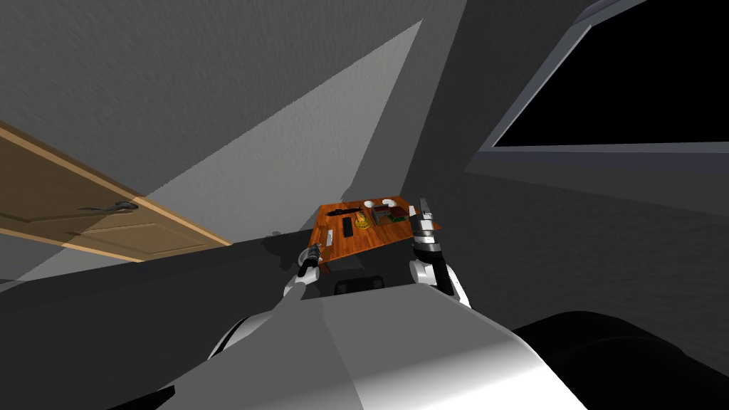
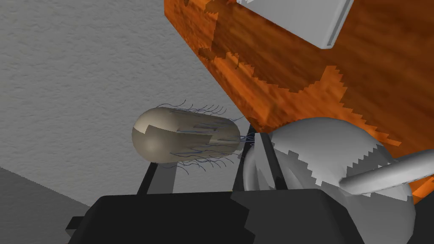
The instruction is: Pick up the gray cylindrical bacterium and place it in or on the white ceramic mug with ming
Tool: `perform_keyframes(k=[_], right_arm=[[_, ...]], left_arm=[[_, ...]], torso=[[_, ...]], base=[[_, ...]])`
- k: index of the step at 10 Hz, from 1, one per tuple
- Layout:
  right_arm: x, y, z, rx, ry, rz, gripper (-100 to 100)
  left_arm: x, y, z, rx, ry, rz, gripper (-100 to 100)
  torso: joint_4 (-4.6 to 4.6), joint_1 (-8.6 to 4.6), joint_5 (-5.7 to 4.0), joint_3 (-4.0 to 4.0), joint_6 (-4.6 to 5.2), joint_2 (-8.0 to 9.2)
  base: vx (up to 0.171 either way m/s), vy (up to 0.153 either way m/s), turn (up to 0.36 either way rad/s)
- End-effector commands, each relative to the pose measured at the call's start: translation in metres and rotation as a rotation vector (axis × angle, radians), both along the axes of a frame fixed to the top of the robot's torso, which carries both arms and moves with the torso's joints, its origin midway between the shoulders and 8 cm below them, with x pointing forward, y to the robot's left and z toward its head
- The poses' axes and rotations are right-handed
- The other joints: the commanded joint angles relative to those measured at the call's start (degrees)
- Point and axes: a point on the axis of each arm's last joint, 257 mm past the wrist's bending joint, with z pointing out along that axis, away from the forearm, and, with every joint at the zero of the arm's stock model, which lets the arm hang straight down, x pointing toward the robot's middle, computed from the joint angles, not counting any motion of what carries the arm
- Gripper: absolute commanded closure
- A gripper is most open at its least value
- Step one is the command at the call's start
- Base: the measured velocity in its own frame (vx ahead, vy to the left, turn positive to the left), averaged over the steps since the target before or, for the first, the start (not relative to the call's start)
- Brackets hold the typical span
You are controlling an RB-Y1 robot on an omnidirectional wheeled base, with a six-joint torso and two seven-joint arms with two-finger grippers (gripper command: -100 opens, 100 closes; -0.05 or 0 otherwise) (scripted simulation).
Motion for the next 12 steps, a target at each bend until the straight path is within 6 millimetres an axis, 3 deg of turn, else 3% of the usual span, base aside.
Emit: perform_keyframes(k=[1,12], right_arm=[[0.000,0.000,0.000,0.000,0.000,0.000,0],[0.000,0.000,0.000,0.000,0.000,0.000,0]], left_arm=[[-0.006,0.007,0.005,0.084,-0.012,-0.033,100],[-0.038,0.019,0.025,0.466,-0.076,-0.201,100]], torso=[[0.00,0.00,0.00,0.00,0.00,0.00],[-0.01,-0.06,-0.05,-0.06,0.04,-0.13]], base=[[-0.019,0.012,0.045],[0.004,0.018,0.028]])
